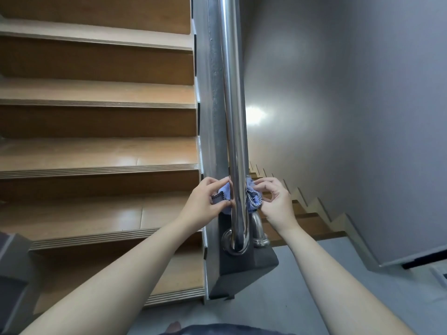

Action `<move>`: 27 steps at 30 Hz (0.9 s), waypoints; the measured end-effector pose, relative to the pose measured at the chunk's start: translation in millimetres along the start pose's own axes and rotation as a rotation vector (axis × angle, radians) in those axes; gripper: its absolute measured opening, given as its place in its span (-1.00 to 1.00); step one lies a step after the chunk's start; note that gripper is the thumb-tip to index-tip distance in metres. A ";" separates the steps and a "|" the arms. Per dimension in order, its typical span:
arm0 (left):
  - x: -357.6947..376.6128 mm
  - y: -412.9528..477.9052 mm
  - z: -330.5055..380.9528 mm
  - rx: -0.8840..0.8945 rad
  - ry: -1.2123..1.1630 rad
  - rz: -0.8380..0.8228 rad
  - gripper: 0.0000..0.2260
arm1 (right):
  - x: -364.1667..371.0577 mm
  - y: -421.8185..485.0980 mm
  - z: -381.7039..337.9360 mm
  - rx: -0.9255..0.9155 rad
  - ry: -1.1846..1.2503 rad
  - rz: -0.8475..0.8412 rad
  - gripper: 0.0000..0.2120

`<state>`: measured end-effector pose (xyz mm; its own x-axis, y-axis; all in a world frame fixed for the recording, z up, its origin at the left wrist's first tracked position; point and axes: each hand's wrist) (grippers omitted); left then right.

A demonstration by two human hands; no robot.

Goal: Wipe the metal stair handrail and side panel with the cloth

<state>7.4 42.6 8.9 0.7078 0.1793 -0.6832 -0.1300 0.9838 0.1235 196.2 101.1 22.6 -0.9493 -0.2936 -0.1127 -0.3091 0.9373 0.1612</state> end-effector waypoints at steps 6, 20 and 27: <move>18.7 -15.3 -5.3 -0.040 0.029 0.064 -0.74 | 0.6 -10.4 9.8 -0.021 -0.123 -0.006 -0.78; 34.0 -47.4 -13.0 -0.104 -0.079 0.079 -0.79 | -0.3 -42.8 36.4 -0.129 -0.348 -0.005 -0.67; 32.4 -55.1 -6.6 -0.058 -0.043 0.145 -0.83 | -5.2 -64.1 36.3 -0.280 -0.580 -0.097 -0.51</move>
<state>32.9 -5.9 -24.8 0.7079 0.3208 -0.6293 -0.2721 0.9460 0.1762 223.0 49.3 -22.7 -0.7550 -0.1517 -0.6379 -0.4697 0.8040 0.3647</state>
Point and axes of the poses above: each hand's wrist, its own y-axis towards the middle knuckle, its own x-axis out of the palm, z = x × y, and after that the axes turned 12 degrees about y, right-handed
